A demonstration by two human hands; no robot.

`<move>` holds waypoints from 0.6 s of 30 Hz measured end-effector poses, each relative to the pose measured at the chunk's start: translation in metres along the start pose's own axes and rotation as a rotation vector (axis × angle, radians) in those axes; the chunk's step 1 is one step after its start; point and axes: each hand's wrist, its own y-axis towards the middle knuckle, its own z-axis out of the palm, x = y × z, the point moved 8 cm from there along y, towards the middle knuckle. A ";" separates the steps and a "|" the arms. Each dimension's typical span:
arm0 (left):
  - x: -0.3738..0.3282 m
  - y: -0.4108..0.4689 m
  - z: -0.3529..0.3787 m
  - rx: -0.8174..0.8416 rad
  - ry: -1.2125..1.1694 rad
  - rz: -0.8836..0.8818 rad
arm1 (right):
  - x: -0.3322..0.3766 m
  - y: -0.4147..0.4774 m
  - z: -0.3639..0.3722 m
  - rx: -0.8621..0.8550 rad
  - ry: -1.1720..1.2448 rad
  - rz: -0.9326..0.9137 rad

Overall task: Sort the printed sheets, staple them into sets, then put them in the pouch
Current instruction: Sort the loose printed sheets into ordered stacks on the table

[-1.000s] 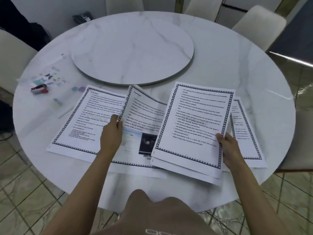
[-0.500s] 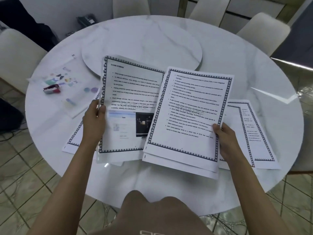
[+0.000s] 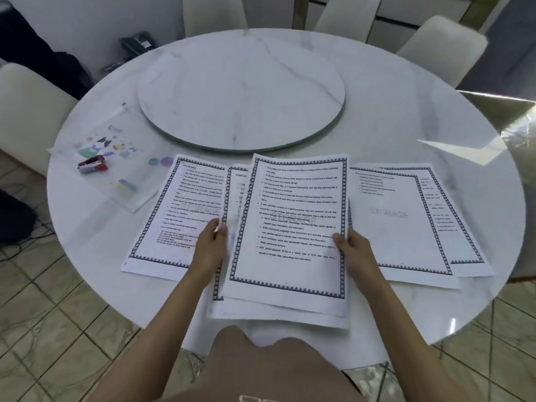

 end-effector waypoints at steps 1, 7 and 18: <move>0.005 -0.004 0.006 0.020 0.000 -0.026 | -0.006 -0.004 0.006 0.012 -0.025 0.017; 0.023 -0.009 0.029 0.140 0.084 -0.082 | -0.030 -0.019 0.026 0.042 -0.094 0.090; -0.029 -0.011 0.028 0.269 -0.047 0.194 | -0.020 -0.008 0.000 -0.104 -0.137 0.055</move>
